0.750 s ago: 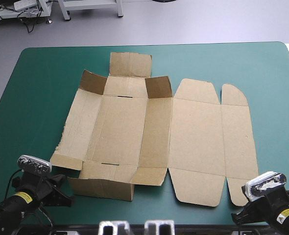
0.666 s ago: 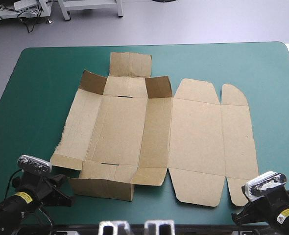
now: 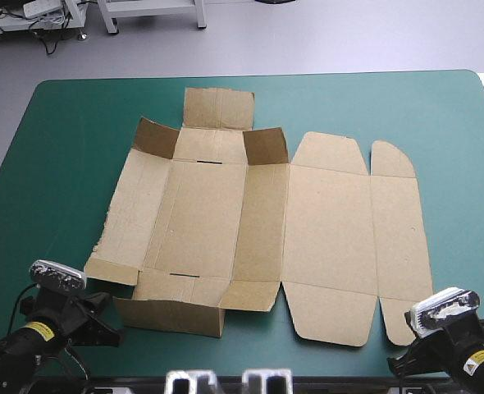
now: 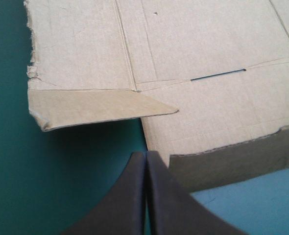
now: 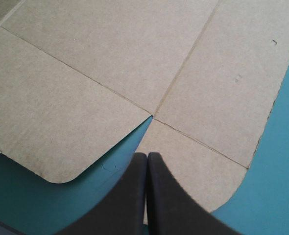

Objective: Fold the box

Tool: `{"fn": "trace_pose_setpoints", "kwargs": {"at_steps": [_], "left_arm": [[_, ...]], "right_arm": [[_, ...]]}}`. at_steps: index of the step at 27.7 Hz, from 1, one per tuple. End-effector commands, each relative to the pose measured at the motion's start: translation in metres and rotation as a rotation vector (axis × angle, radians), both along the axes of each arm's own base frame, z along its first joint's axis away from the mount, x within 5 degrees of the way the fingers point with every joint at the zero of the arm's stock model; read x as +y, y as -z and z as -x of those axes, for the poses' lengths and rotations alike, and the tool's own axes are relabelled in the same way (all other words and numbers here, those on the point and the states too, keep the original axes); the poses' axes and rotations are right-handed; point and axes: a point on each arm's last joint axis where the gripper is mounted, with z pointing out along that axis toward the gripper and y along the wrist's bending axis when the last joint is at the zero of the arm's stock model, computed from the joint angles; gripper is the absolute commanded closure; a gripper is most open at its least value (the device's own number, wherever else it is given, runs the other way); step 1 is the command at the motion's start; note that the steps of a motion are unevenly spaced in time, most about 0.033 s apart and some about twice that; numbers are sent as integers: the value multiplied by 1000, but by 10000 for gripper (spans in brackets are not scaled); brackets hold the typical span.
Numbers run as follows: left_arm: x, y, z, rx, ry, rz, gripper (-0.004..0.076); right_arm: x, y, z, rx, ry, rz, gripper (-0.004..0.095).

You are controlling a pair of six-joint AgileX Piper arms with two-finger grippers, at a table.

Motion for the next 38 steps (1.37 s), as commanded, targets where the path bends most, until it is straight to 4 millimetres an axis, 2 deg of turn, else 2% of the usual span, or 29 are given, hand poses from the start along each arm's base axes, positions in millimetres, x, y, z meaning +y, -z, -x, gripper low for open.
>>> {"fn": "trace_pose_setpoints", "kwargs": {"at_steps": [1, 5, 9, 13, 16, 20, 24, 29, 33, 38], "left_arm": [[-2, -11, -4, -64, -3, 34, 734], [-2, -17, -3, -82, -3, 35, 734], [2, -61, -5, -204, -13, -8, 734], [8, -102, -17, -249, -37, -100, 734], [13, -128, -40, -247, -79, -169, 734], [19, -144, -82, -200, -153, -257, 734], [24, -134, -131, -46, -220, -342, 734], [28, -107, -189, 167, -267, -384, 734], [38, -82, -227, 361, -258, -190, 733], [64, -57, -249, 541, -253, 93, 733]], "right_arm": [[0, -9, -4, -51, 4, -10, 932], [0, -9, -4, -51, 4, -10, 932], [0, -9, -4, -51, 4, -10, 932], [0, -9, -4, -51, 4, -10, 932], [0, -9, -4, -51, 4, -10, 932], [0, -9, -4, -51, 4, -10, 932], [0, -9, -4, -51, 4, -10, 932], [0, -9, -4, -51, 4, -10, 932], [0, -9, -4, -51, 4, -10, 932], [0, -9, -4, -51, 4, -10, 932]]}}
